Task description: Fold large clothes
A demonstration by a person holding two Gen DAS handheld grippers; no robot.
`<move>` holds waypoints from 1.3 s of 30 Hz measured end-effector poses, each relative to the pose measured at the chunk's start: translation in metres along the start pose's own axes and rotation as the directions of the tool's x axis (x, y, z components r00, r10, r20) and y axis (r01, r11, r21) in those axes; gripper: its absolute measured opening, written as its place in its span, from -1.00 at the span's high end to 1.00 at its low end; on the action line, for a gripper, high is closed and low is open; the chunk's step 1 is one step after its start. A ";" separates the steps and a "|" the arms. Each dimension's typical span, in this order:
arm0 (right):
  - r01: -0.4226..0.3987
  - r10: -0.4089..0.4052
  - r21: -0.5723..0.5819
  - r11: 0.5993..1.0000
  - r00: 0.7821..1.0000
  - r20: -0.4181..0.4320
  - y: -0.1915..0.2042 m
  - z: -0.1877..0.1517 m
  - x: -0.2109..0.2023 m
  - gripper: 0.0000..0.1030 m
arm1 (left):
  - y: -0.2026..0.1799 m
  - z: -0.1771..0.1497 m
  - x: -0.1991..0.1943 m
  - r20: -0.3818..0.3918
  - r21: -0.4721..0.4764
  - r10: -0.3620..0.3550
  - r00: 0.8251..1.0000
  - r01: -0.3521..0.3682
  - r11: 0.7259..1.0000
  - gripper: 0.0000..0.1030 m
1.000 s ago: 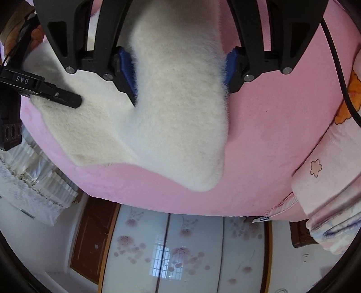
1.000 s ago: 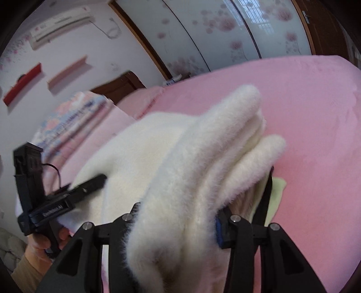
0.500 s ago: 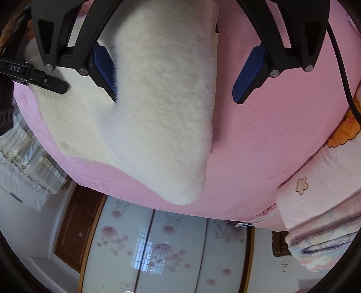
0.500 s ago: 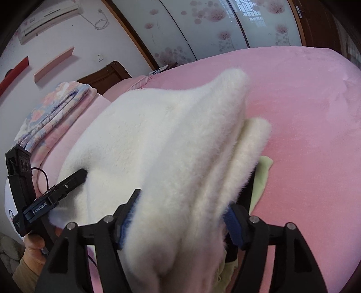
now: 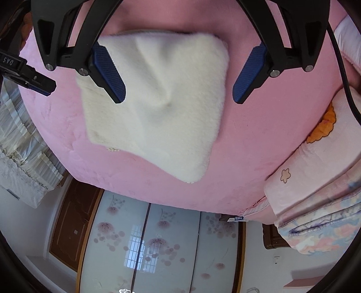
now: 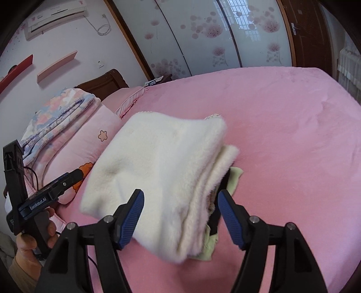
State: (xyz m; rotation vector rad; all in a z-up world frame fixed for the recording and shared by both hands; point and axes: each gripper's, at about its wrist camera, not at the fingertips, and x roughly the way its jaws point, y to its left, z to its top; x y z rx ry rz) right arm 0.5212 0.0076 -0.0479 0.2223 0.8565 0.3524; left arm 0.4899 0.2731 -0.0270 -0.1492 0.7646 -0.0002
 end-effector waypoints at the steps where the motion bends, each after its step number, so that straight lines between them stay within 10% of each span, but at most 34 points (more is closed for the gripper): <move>1: 0.008 -0.008 -0.003 1.000 1.000 -0.007 0.002 -0.002 -0.011 -0.33 | -0.005 -0.002 -0.011 -0.003 -0.006 0.001 1.000 -0.001 1.000 -0.86; 25: 0.144 -0.145 -0.087 0.986 0.989 -0.005 0.052 -0.108 -0.274 -0.33 | -0.109 -0.118 -0.292 -0.007 0.054 0.029 1.000 -0.028 0.998 -0.86; 39: 0.241 -0.222 -0.077 0.968 0.955 0.194 0.079 -0.239 -0.414 -0.40 | -0.167 -0.241 -0.448 0.160 0.118 0.027 0.987 -0.046 0.992 -0.86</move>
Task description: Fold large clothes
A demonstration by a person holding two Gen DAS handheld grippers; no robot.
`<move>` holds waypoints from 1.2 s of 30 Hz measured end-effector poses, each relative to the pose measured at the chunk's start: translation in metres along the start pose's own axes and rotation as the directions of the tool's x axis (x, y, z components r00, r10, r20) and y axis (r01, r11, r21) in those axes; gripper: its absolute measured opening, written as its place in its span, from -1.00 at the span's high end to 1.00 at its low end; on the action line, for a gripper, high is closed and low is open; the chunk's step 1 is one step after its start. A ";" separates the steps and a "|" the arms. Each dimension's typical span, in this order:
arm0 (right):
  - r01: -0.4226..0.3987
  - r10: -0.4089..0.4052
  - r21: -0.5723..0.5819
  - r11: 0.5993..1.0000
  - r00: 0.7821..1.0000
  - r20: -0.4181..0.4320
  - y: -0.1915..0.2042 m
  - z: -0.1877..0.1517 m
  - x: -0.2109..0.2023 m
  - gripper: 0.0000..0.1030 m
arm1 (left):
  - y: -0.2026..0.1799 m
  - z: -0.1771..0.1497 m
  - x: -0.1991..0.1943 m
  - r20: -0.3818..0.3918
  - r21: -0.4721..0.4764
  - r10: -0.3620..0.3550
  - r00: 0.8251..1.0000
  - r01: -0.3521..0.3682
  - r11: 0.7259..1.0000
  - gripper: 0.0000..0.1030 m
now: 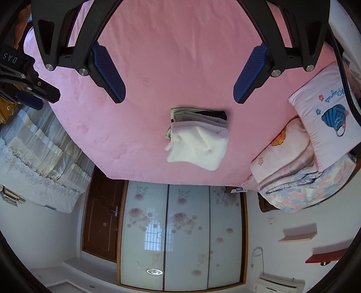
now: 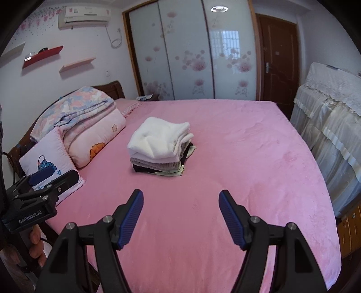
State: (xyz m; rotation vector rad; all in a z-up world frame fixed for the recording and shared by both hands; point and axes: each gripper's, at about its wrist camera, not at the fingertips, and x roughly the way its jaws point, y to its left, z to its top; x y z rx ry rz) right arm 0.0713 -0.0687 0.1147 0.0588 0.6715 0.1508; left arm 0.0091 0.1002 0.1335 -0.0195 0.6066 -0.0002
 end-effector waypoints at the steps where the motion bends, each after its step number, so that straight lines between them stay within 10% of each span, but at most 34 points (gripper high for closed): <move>1: 0.017 -0.017 0.007 1.000 1.000 0.016 -0.002 -0.011 -0.006 -0.47 | -0.005 -0.009 -0.007 0.006 0.000 -0.003 1.000 0.003 1.000 -0.86; 13: 0.094 -0.099 0.064 0.994 0.990 0.096 -0.008 -0.092 -0.044 -0.56 | -0.056 -0.092 -0.033 -0.003 0.053 0.020 1.000 -0.020 0.998 -0.86; 36: 0.119 -0.122 0.055 0.991 0.991 0.058 -0.005 -0.135 -0.029 -0.57 | -0.058 -0.122 -0.016 -0.061 0.035 0.046 0.997 -0.044 0.998 -0.86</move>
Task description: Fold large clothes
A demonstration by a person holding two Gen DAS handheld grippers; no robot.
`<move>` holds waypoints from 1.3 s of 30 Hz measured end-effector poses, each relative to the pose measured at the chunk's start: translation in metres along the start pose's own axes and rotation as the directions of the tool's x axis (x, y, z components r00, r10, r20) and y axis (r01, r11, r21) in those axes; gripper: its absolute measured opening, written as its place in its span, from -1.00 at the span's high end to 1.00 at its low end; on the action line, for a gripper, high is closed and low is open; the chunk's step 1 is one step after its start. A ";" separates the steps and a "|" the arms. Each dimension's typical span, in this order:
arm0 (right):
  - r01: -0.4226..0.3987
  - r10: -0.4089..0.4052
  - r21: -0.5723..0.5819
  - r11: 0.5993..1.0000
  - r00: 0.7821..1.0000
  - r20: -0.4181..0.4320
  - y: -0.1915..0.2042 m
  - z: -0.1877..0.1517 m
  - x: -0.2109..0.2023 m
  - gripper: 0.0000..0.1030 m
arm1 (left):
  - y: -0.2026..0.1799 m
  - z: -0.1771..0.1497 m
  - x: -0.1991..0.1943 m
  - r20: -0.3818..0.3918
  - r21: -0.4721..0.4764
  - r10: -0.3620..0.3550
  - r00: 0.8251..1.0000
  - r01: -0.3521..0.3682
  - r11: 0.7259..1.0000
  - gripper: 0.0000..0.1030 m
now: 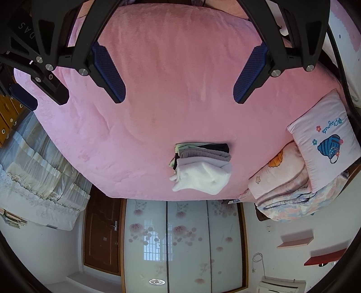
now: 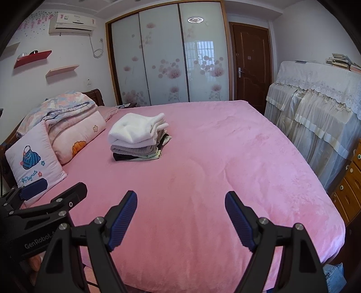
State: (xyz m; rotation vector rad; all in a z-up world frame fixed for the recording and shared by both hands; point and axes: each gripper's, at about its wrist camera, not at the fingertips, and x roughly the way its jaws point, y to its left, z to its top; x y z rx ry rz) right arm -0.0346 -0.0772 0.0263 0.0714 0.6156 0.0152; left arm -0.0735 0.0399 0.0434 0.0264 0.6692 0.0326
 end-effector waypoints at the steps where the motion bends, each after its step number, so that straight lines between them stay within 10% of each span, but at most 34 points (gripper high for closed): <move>1: -0.002 0.002 0.000 1.000 1.000 -0.003 0.000 -0.001 0.001 -0.57 | 0.000 -0.001 0.000 0.002 0.000 0.004 1.000 -0.004 1.000 -0.86; 39: 0.033 -0.033 -0.011 0.999 0.997 -0.075 -0.004 -0.013 0.016 -0.57 | 0.000 -0.013 0.028 -0.107 -0.017 -0.003 0.994 0.001 1.000 -0.86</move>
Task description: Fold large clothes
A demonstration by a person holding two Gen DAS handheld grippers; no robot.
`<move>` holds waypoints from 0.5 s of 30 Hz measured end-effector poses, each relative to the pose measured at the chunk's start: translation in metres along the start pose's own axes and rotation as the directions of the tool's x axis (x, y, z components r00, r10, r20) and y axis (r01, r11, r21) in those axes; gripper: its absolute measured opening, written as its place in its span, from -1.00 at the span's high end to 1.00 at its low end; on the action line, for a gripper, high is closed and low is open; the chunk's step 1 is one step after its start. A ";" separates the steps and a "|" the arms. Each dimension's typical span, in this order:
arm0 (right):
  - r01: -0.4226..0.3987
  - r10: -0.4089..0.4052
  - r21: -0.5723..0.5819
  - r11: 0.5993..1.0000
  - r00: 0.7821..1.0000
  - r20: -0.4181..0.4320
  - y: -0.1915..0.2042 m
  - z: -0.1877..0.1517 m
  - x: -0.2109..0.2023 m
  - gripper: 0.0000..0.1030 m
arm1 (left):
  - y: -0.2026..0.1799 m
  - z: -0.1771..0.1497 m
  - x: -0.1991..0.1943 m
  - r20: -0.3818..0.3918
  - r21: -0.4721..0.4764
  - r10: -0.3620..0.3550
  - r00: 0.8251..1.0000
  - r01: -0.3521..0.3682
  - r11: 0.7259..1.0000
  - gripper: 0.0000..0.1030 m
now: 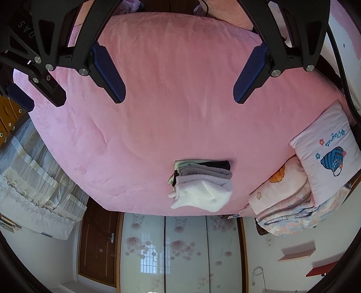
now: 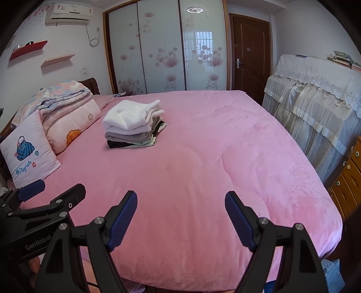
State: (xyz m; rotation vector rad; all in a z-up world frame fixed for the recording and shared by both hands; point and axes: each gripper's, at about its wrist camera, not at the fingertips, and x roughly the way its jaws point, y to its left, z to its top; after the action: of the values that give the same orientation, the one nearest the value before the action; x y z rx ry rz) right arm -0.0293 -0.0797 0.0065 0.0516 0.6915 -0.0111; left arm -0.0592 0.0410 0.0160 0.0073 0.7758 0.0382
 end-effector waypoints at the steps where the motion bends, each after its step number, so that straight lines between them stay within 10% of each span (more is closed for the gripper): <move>1: 0.000 0.000 0.000 1.000 1.000 -0.002 0.000 0.000 0.001 -0.57 | 0.000 -0.001 0.001 -0.006 -0.002 -0.002 1.000 0.002 1.000 -0.86; 15: -0.003 0.003 0.005 1.000 1.000 -0.009 -0.001 -0.001 0.003 -0.57 | -0.002 0.000 0.009 -0.028 -0.008 -0.008 1.000 0.007 1.000 -0.84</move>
State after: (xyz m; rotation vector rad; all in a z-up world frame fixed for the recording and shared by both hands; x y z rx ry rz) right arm -0.0274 -0.0808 0.0038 0.0573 0.7007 -0.0096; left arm -0.0530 0.0396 0.0093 -0.0038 0.8034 0.0343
